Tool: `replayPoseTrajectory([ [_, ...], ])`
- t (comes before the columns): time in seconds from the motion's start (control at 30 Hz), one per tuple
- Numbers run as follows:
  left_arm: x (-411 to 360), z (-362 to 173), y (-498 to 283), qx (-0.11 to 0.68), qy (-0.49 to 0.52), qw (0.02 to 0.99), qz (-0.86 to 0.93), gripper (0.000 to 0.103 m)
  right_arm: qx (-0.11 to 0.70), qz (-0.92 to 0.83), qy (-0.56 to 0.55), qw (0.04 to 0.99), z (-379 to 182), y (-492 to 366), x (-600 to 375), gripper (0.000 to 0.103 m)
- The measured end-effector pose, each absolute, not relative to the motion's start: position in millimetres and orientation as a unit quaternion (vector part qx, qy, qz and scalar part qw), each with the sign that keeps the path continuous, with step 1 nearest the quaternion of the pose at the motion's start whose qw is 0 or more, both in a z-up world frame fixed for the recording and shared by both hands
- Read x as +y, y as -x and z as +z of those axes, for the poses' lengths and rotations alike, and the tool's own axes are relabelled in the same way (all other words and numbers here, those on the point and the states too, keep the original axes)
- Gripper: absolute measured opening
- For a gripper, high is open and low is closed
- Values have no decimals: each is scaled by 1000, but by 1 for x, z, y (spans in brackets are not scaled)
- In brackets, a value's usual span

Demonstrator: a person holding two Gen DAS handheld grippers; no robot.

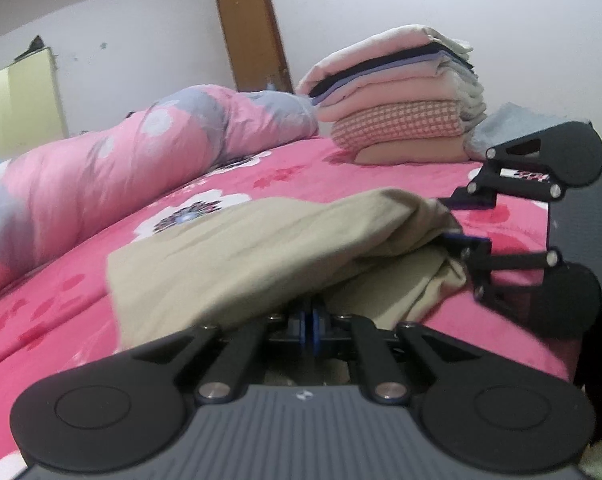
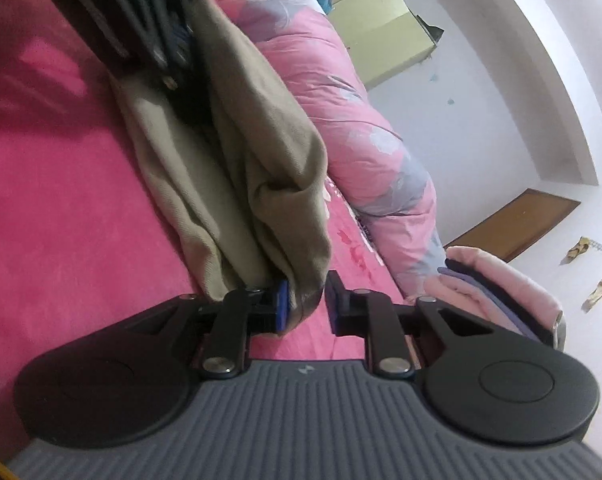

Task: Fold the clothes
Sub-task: 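Open both grippers and release the folded khaki trousers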

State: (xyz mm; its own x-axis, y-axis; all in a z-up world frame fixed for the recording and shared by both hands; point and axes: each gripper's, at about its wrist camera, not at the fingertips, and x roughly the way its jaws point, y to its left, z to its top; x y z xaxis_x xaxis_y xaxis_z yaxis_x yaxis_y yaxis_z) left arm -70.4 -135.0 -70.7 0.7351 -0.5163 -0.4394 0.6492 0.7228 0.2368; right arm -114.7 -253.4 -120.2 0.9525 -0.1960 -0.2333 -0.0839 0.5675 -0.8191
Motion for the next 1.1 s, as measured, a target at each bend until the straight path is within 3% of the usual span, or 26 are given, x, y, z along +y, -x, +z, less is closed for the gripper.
replayPoseTrajectory([
  [0.17,-117,-64,73,197,-152,927,-280,8,151,-32,451,879,-115,114,-253,21],
  [0.27,-106,-60,81,203,-146,925,-285,14,150,-24,406,901,-98,128,-257,35],
  [0.33,-97,-58,91,205,-159,918,-300,17,153,-6,357,921,-84,140,-267,50],
  [0.43,-85,-51,111,188,-183,912,-314,35,150,17,314,937,-69,158,-279,53],
  [0.57,-74,-45,122,158,-196,924,-289,49,132,37,310,941,-60,166,-275,53],
  [0.83,-82,-47,89,202,-157,927,-273,48,106,74,363,923,-54,129,-241,54],
  [0.97,-92,-55,81,204,-173,930,-253,35,102,83,377,917,-52,117,-231,54],
  [1.1,-100,-59,78,193,-180,939,-219,29,115,80,373,917,-54,104,-227,49],
])
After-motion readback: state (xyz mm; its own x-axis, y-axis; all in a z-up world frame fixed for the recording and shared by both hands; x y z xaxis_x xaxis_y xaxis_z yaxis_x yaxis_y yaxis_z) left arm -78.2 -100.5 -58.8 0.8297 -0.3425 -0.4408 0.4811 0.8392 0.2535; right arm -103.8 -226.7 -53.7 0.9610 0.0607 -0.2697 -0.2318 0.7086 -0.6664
